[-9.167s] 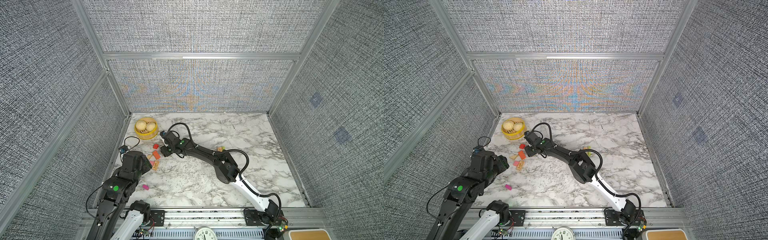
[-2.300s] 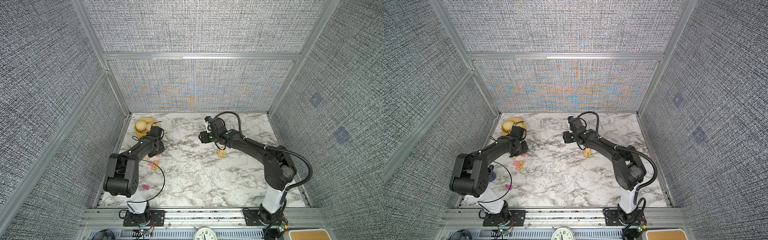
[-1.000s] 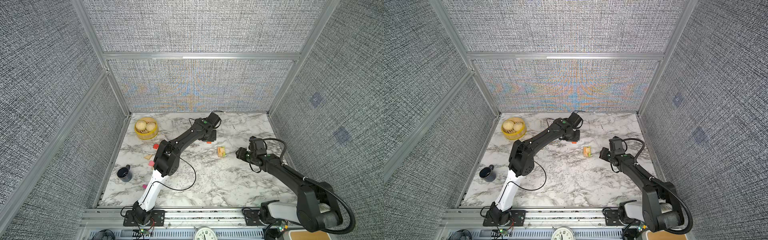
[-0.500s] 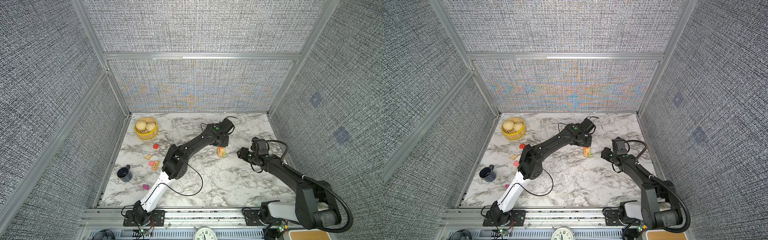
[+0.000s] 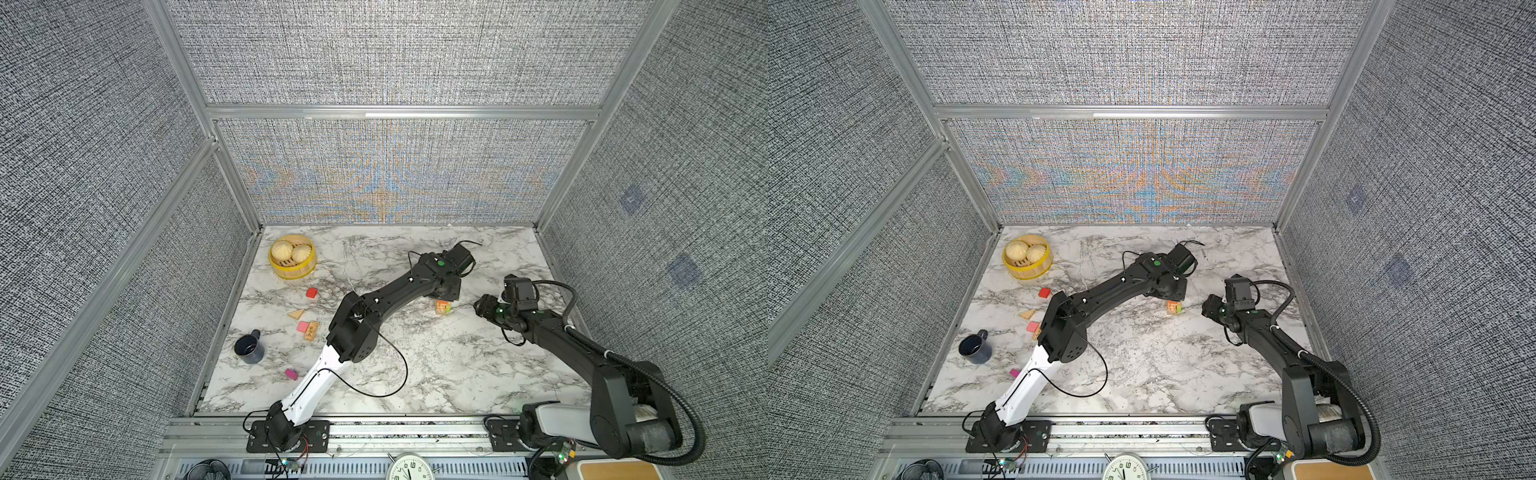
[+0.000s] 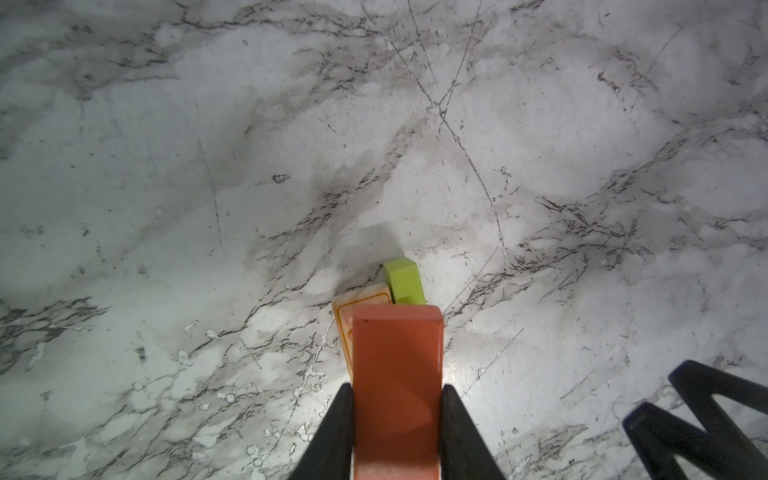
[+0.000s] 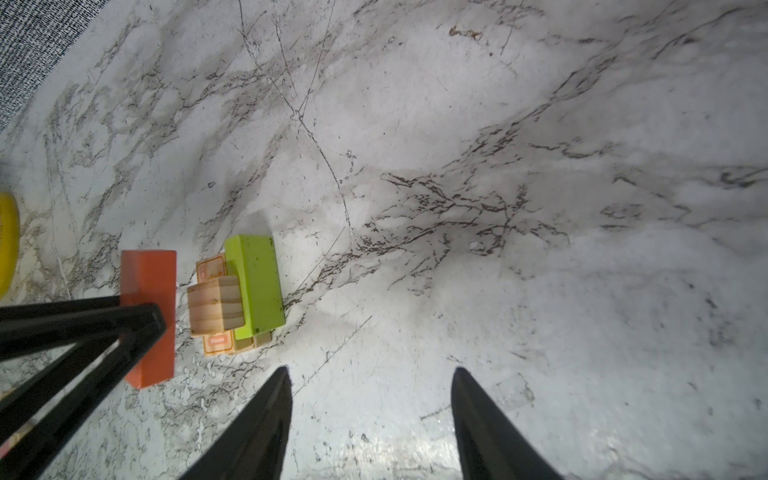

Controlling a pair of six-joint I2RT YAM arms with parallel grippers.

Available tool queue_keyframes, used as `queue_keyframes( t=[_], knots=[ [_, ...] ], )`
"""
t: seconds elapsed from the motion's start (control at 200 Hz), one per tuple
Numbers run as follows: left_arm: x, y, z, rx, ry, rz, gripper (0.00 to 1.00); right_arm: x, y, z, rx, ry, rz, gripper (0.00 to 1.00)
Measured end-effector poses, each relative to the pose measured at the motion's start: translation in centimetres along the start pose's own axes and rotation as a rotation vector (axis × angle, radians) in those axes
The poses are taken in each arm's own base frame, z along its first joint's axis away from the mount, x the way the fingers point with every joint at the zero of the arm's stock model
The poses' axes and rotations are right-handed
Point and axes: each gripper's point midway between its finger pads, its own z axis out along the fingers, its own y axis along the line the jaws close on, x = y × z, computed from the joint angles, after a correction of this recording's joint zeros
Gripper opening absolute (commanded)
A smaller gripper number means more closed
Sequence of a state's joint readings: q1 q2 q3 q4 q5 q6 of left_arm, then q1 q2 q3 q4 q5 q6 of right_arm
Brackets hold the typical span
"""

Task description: Build the wood block tower

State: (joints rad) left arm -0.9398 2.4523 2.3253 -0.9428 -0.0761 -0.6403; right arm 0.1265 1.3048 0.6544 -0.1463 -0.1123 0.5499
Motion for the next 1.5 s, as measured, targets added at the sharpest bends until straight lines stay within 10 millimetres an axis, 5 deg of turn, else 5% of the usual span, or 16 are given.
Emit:
queue_keyframes(
  t=[1.041, 1.496],
  knots=[
    [1.0, -0.4, 1.3, -0.001, 0.021, -0.003, 0.2, 0.4, 0.2, 0.3, -0.015, 0.023, 0.002, 0.63],
    [1.1, -0.6, 1.4, 0.003, 0.022, 0.001, 0.38, 0.5, 0.1, 0.3, -0.015, 0.026, 0.002, 0.63]
  ],
)
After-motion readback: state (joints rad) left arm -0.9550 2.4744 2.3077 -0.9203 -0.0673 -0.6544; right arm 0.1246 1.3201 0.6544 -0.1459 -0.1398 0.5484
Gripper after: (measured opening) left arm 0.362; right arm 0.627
